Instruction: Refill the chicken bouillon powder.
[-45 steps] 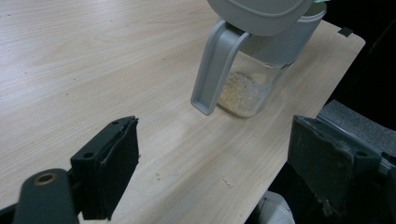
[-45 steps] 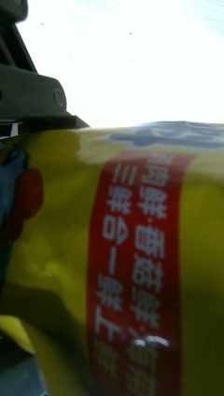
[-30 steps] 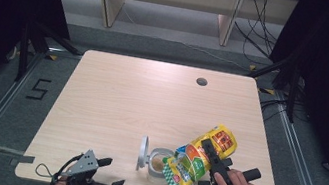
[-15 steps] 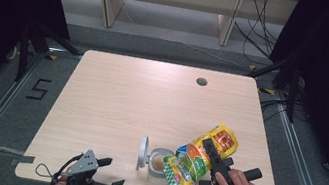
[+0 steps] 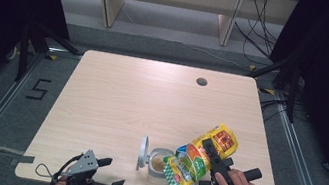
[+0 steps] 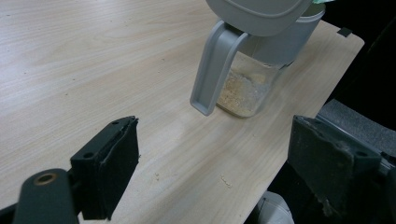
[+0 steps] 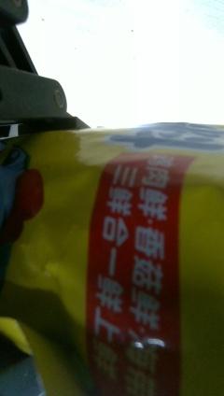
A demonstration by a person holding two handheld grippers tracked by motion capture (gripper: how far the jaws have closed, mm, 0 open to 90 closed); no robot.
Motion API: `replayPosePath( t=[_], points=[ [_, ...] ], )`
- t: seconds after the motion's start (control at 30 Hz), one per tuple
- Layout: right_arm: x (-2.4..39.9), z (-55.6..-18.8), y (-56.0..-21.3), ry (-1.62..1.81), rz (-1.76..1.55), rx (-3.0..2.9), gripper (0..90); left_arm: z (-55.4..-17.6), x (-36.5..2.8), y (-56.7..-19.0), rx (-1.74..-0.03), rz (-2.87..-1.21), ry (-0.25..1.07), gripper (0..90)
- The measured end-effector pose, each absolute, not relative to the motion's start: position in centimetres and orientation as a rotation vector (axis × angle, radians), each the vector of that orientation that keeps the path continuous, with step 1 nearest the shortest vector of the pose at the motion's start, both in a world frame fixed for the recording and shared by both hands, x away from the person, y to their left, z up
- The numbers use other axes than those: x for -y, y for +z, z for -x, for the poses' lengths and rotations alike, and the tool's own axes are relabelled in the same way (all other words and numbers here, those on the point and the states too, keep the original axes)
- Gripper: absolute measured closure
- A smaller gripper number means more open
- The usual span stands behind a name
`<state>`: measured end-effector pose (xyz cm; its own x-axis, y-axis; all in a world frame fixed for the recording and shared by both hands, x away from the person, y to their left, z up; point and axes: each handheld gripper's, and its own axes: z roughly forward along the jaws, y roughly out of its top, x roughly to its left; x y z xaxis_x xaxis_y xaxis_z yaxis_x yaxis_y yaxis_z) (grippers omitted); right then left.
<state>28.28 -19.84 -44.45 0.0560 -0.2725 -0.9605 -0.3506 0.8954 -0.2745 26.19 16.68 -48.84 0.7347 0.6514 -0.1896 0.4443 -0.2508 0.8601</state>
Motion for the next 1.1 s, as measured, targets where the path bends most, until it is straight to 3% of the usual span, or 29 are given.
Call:
replayPosePath(
  t=[1.1],
  points=[
    [19.85, -28.27, -44.36, 0.072, 0.52, -1.52, 39.1, -26.18, -16.6, -48.88, -0.858, -1.869, 0.238, 16.0]
  ],
)
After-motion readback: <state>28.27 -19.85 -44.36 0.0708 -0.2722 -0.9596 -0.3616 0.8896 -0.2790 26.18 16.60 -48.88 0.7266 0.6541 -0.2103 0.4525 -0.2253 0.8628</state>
